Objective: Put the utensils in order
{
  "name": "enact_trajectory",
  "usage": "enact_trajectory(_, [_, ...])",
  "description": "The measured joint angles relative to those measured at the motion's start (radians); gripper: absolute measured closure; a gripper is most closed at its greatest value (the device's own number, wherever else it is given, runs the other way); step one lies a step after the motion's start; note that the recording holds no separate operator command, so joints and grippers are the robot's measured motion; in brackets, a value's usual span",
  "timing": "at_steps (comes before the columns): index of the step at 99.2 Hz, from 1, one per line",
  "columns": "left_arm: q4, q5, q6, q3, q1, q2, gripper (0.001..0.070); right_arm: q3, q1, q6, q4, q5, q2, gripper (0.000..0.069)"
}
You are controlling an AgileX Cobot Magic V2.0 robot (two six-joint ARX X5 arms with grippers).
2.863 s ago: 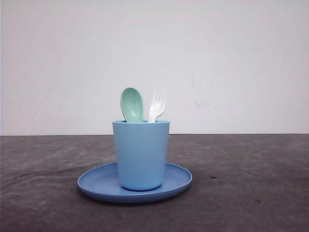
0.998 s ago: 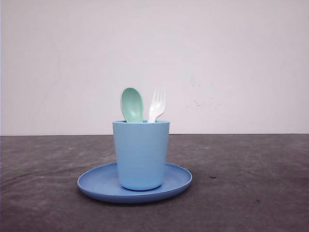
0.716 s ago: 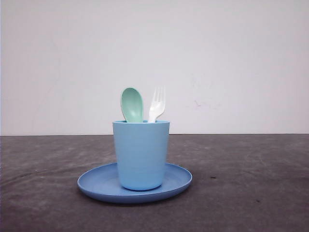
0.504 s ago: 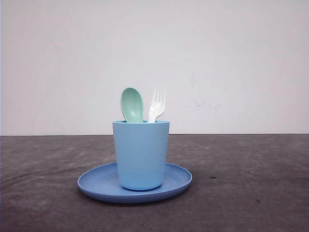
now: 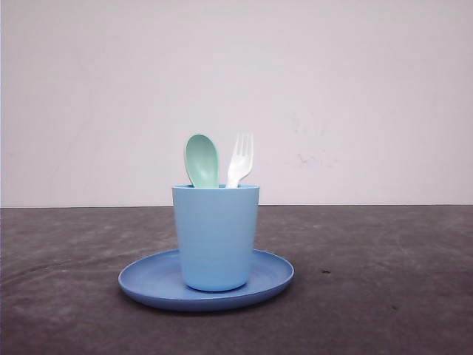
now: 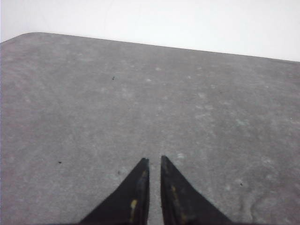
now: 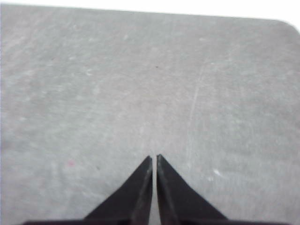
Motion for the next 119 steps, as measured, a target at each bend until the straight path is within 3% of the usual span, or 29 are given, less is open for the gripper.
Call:
enact_trajectory(18, [0.000,0.000,0.000,0.000,0.000,0.000,0.0691,-0.172,0.000,0.000,0.040,-0.002,-0.167,0.0677])
enact_trajectory(35, [0.000,0.000,0.000,0.000,0.000,0.000,0.0691,-0.201,0.000,-0.003,0.070,-0.003,-0.256,0.0677])
enact_trajectory(51, [0.000,0.000,0.000,0.000,0.000,0.000,0.0691,-0.221,0.000,-0.003,0.129,-0.001,-0.257,0.0677])
enact_trajectory(119, [0.000,0.000,0.000,0.000,0.000,0.000,0.0691,-0.226,-0.001,-0.003,0.146,0.001,-0.256,0.0677])
